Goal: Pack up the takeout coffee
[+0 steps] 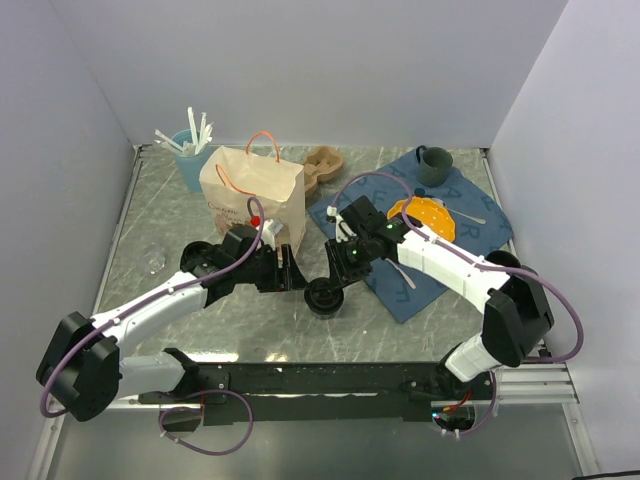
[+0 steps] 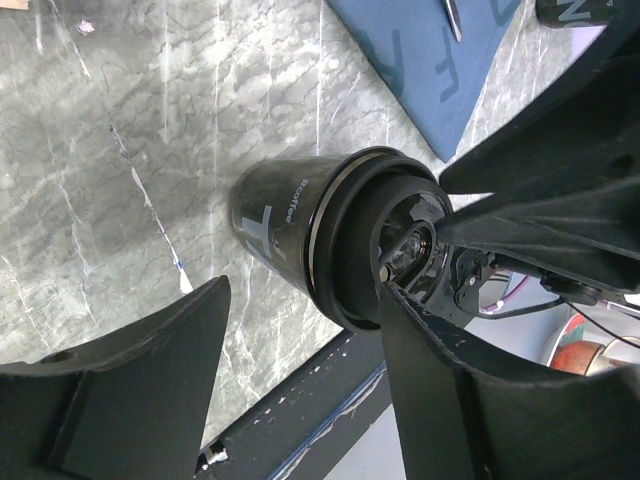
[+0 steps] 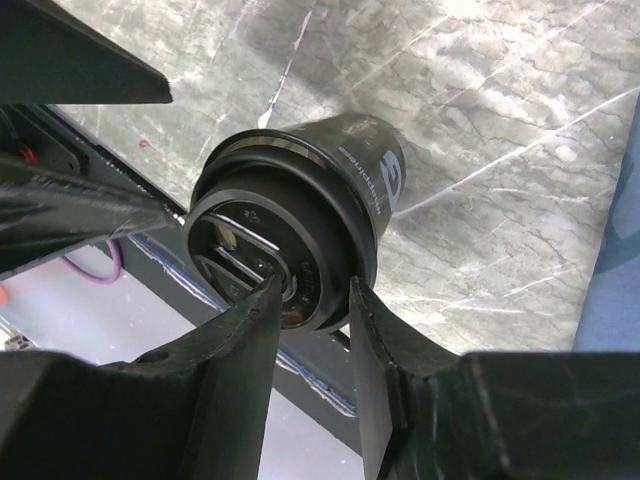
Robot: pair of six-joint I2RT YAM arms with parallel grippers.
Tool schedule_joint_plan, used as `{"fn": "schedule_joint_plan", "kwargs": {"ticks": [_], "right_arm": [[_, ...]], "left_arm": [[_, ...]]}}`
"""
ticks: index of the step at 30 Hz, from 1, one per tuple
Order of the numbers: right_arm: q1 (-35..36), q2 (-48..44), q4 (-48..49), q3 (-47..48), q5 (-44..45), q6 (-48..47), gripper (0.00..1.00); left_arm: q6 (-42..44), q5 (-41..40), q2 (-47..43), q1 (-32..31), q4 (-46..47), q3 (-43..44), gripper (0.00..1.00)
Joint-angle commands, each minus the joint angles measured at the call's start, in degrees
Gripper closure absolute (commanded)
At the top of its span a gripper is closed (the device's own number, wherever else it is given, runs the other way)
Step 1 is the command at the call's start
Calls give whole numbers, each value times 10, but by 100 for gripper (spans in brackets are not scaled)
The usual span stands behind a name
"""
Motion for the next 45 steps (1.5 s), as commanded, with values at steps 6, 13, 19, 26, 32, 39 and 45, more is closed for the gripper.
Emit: {"fn": "schedule_joint_plan", "kwargs": {"ticks": [6, 13, 19, 26, 32, 39, 45], "right_arm": [[-4, 21, 9, 43, 5, 0, 61], [-4, 33, 5, 58, 7, -1, 64], [-4, 36, 6, 56, 8, 2, 64], [-4, 32, -5, 66, 11, 2, 61], [-6, 20, -21, 80, 19, 0, 52], [-24, -13, -8, 45, 1, 0, 44], [-47, -35, 26, -3, -35, 2, 42]], "left_arm": [[-1, 23, -13, -6, 27, 5, 31], [-1, 21, -10, -13, 30, 4, 31], [-2, 19, -7, -16, 35, 1, 31], [0, 23, 4, -22, 45, 1, 31], [0, 14, 19, -31, 47, 5, 31], [0, 20, 38, -37, 63, 10, 31], [1, 19, 61, -41, 73, 11, 32]]}}
